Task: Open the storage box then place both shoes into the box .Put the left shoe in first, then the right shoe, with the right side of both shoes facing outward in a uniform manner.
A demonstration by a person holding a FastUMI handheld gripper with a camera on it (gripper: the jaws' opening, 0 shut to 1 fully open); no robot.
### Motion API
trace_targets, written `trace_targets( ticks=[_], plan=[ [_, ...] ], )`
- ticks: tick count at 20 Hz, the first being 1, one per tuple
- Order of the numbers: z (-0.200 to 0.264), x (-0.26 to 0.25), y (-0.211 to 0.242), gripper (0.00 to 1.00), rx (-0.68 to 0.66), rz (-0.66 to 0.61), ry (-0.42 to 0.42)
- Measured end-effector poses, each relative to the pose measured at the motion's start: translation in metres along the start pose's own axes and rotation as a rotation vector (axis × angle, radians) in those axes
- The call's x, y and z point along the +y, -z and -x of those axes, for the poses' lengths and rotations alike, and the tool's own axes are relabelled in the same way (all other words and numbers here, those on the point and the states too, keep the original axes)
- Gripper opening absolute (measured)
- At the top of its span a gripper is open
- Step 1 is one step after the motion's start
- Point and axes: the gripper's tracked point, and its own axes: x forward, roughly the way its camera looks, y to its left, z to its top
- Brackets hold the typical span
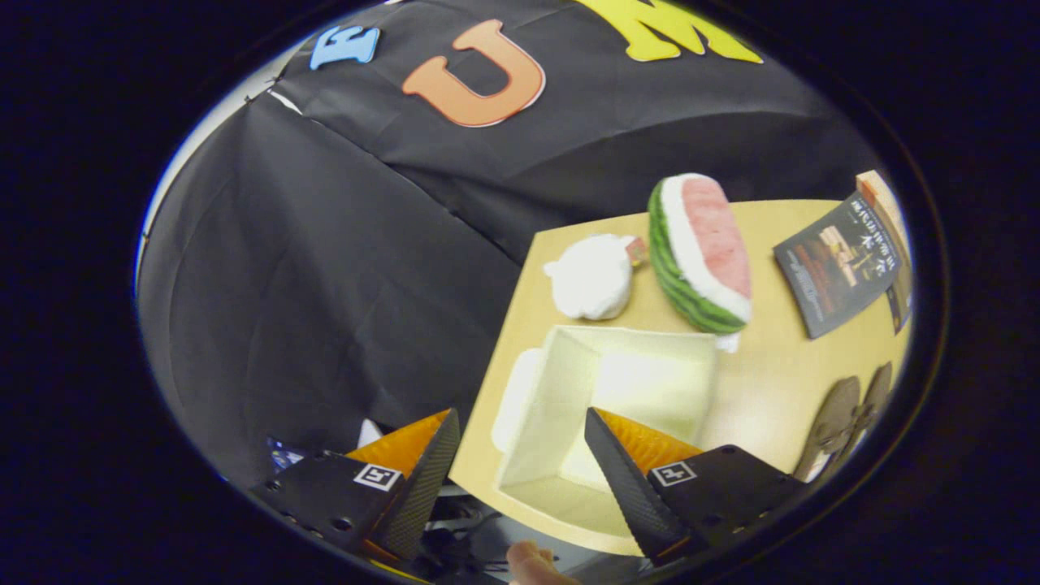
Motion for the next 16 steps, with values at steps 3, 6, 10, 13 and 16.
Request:
trace_targets(
  ticks=[3,6,10,13,16],
  plan=[
    [0.025,-0.082,0.013,0.95,-0.005,-0.016,0.103],
    [0.048,-0.162,0.030,0.96,-0.001,-0.083,0.174],
    [0.077,-0.259,0.063,0.96,0.033,-0.108,0.313],
    [0.094,-0.308,0.092,0.96,0.085,-0.047,0.409],
    [0.102,-0.337,0.117,0.96,0.132,0.078,0.491]
  ],
)
